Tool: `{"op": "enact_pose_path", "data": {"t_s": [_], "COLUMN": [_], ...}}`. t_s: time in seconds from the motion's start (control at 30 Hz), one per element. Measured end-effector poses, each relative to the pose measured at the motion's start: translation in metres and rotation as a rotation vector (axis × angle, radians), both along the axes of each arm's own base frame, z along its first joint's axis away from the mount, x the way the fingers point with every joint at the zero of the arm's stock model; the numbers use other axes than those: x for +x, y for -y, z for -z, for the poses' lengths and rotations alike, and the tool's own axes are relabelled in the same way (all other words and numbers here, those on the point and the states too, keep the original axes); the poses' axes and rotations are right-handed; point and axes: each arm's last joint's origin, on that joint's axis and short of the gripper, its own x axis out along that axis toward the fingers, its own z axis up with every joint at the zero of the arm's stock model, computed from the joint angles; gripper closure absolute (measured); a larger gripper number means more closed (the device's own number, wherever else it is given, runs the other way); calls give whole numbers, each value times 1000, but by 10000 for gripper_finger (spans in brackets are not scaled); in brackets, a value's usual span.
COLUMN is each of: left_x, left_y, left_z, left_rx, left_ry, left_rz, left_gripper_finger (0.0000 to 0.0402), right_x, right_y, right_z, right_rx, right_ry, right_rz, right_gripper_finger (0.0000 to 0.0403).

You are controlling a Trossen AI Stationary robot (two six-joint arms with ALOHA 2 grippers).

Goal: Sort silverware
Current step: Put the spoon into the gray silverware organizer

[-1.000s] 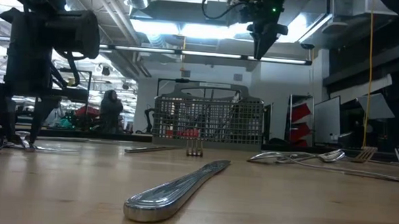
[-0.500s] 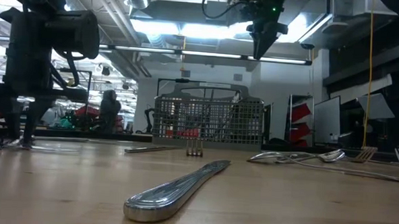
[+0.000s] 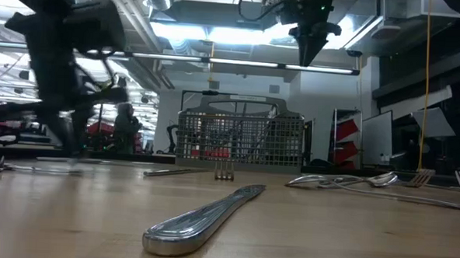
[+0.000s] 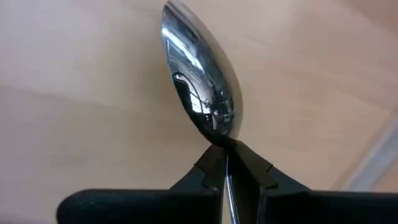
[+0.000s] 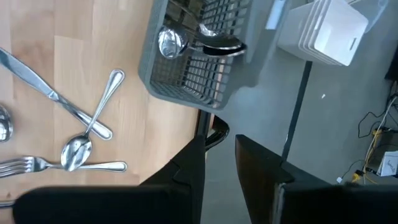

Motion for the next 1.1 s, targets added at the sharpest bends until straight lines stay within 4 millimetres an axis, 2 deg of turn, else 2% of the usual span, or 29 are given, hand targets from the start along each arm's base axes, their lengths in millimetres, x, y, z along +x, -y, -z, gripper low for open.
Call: {"op": "enact_pose_path", "data": {"t_s": [0.23, 0.47, 0.6, 0.8, 1.1], "left_x": [28, 51, 61, 83, 142], "left_y": [-3, -22, -40, -71, -128], "left_z": [-18, -48, -64, -85, -120], "left_rx": [164, 531, 772, 1059, 1394], "left_ry": [310, 561, 628, 629, 411], "left_rz": [77, 122, 147, 192, 387], "left_gripper_finger": [398, 399, 400, 400, 400], "right_x": [-43, -90, -104, -102, -96], "right_y": [-4, -3, -3, -1, -1], "right_z": [-34, -60, -65, -41, 21], "right_rx": [58, 268, 385, 557, 821], "right_ry": [176, 473, 594, 639, 700], "right_rz": [13, -26, -66, -165, -287], "right_gripper_finger": [311, 311, 311, 311, 311]}}
